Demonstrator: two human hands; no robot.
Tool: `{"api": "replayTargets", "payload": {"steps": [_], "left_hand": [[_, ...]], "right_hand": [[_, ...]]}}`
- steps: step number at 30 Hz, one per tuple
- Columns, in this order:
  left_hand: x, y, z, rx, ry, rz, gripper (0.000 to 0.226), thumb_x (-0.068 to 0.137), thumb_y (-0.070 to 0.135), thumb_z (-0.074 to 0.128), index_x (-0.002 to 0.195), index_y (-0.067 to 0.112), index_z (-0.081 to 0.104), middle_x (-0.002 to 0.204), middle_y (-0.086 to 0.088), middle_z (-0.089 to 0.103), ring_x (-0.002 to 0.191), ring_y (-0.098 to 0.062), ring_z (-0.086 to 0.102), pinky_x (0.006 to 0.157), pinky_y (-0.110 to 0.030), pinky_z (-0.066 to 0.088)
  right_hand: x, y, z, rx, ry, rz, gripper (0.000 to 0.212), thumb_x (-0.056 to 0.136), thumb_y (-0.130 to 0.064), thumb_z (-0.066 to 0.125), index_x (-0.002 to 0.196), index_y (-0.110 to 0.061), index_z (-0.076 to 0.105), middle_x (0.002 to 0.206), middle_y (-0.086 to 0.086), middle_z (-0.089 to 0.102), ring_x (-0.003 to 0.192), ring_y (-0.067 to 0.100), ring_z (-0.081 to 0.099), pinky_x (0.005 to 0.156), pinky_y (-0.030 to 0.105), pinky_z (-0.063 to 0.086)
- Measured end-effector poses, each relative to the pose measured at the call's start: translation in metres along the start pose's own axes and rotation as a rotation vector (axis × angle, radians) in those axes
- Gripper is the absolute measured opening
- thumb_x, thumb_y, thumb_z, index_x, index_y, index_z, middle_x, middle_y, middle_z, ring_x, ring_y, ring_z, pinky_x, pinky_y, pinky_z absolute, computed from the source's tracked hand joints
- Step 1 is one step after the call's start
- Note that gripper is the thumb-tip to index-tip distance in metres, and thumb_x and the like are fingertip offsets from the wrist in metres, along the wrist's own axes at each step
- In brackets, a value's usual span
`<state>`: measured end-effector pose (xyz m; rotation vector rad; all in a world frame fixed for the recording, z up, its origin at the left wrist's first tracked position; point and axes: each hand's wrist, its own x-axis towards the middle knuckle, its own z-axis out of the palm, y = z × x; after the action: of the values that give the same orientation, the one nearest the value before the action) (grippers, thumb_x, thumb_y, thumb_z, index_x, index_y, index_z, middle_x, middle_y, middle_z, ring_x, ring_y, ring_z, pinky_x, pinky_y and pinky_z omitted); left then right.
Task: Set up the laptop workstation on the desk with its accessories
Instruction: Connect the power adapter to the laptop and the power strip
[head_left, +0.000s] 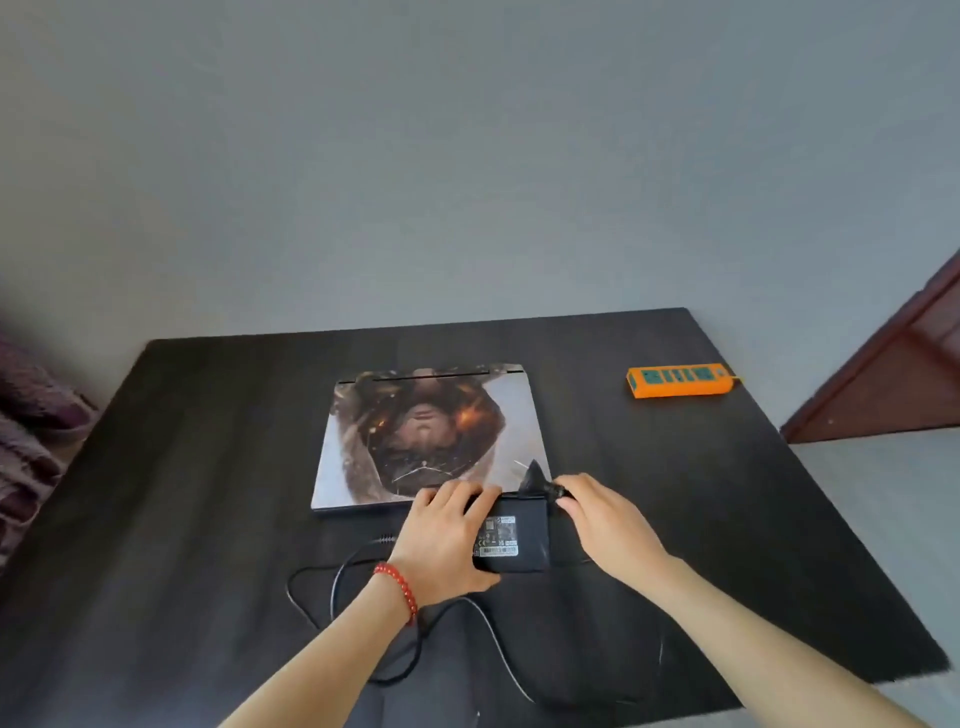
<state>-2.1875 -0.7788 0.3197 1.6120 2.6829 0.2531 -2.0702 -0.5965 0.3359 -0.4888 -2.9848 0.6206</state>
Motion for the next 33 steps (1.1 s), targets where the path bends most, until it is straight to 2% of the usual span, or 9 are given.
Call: {"api": "replayTargets", "payload": {"steps": [4, 9, 14, 18, 22, 24, 26, 29, 33], "left_hand": [[0.005, -0.011, 0.043, -0.034, -0.074, 0.051, 0.094, 0.032, 0.07, 0.062, 0.114, 0.025, 0.054, 0.1, 0.007, 0.063, 0.093, -0.015, 0.062, 0.073, -0.03, 0.053], [-0.002, -0.021, 0.078, -0.026, -0.214, 0.062, 0.094, 0.032, 0.069, 0.067, 0.113, 0.023, 0.056, 0.098, 0.006, 0.064, 0.089, -0.016, 0.063, 0.072, -0.036, 0.054], [-0.005, -0.03, 0.097, 0.021, -0.308, 0.017, 0.092, 0.033, 0.066, 0.077, 0.112, 0.02, 0.063, 0.099, 0.002, 0.068, 0.089, -0.017, 0.065, 0.079, -0.047, 0.051], [-0.009, -0.027, 0.1, 0.048, -0.322, -0.025, 0.092, 0.036, 0.064, 0.08, 0.113, 0.016, 0.064, 0.111, 0.0, 0.068, 0.104, -0.019, 0.064, 0.093, -0.049, 0.035], [-0.015, -0.028, 0.094, 0.017, -0.177, -0.052, 0.071, 0.062, 0.058, 0.069, 0.118, 0.015, 0.06, 0.128, -0.004, 0.059, 0.125, -0.021, 0.046, 0.104, -0.052, 0.017], [-0.009, -0.028, 0.087, -0.033, -0.09, -0.052, 0.059, 0.075, 0.054, 0.055, 0.12, 0.017, 0.059, 0.131, -0.004, 0.056, 0.128, -0.021, 0.042, 0.107, -0.051, 0.016], [0.005, -0.026, 0.079, -0.053, -0.048, -0.067, 0.054, 0.081, 0.05, 0.047, 0.123, 0.017, 0.057, 0.134, -0.005, 0.053, 0.13, -0.022, 0.043, 0.108, -0.05, 0.017], [0.033, -0.022, 0.072, -0.051, -0.077, -0.153, 0.052, 0.086, 0.048, 0.037, 0.125, 0.017, 0.054, 0.134, -0.007, 0.054, 0.129, -0.026, 0.045, 0.108, -0.051, 0.021], [0.064, -0.015, 0.072, -0.009, -0.193, -0.274, 0.056, 0.084, 0.049, 0.031, 0.127, 0.019, 0.052, 0.132, -0.009, 0.055, 0.124, -0.031, 0.049, 0.1, -0.058, 0.035]], "right_hand": [[0.001, 0.014, 0.04, -0.032, -0.103, 0.122, 0.032, 0.099, -0.024, 0.035, 0.129, -0.016, 0.045, 0.126, 0.003, 0.055, 0.108, 0.025, 0.057, 0.088, 0.036, 0.048], [0.001, 0.021, 0.067, -0.144, -0.205, 0.087, 0.036, 0.099, -0.023, 0.036, 0.134, -0.017, 0.042, 0.125, 0.004, 0.057, 0.108, 0.028, 0.056, 0.09, 0.037, 0.044], [0.004, 0.029, 0.089, -0.297, -0.196, 0.003, 0.045, 0.081, -0.018, 0.069, 0.124, -0.017, 0.057, 0.09, 0.004, 0.068, 0.086, 0.026, 0.064, 0.069, 0.036, 0.053], [0.011, 0.033, 0.096, -0.35, -0.261, 0.002, 0.048, 0.097, -0.017, 0.038, 0.144, -0.015, 0.027, 0.125, 0.011, 0.053, 0.117, 0.032, 0.047, 0.095, 0.044, 0.039], [0.008, 0.037, 0.094, -0.419, -0.299, -0.039, 0.05, 0.093, -0.037, 0.026, 0.135, -0.017, 0.044, 0.121, 0.005, 0.062, 0.109, 0.025, 0.057, 0.085, 0.044, 0.047], [0.015, 0.036, 0.091, -0.236, -0.335, -0.043, 0.063, 0.09, -0.044, 0.009, 0.137, -0.019, 0.043, 0.135, 0.002, 0.05, 0.124, 0.022, 0.047, 0.098, 0.045, 0.038], [0.027, 0.034, 0.086, -0.012, -0.344, 0.074, 0.051, 0.097, -0.04, 0.018, 0.135, -0.019, 0.045, 0.139, -0.001, 0.045, 0.126, 0.019, 0.043, 0.105, 0.041, 0.033], [0.05, 0.042, 0.078, 0.232, -0.147, 0.328, 0.033, 0.096, -0.021, 0.041, 0.124, -0.013, 0.055, 0.125, 0.008, 0.056, 0.109, 0.024, 0.057, 0.094, 0.037, 0.045], [0.068, 0.075, 0.067, 0.033, -0.192, 0.656, 0.036, 0.091, -0.024, 0.054, 0.119, -0.004, 0.045, 0.123, 0.016, 0.051, 0.115, 0.033, 0.048, 0.088, 0.044, 0.046]]}}
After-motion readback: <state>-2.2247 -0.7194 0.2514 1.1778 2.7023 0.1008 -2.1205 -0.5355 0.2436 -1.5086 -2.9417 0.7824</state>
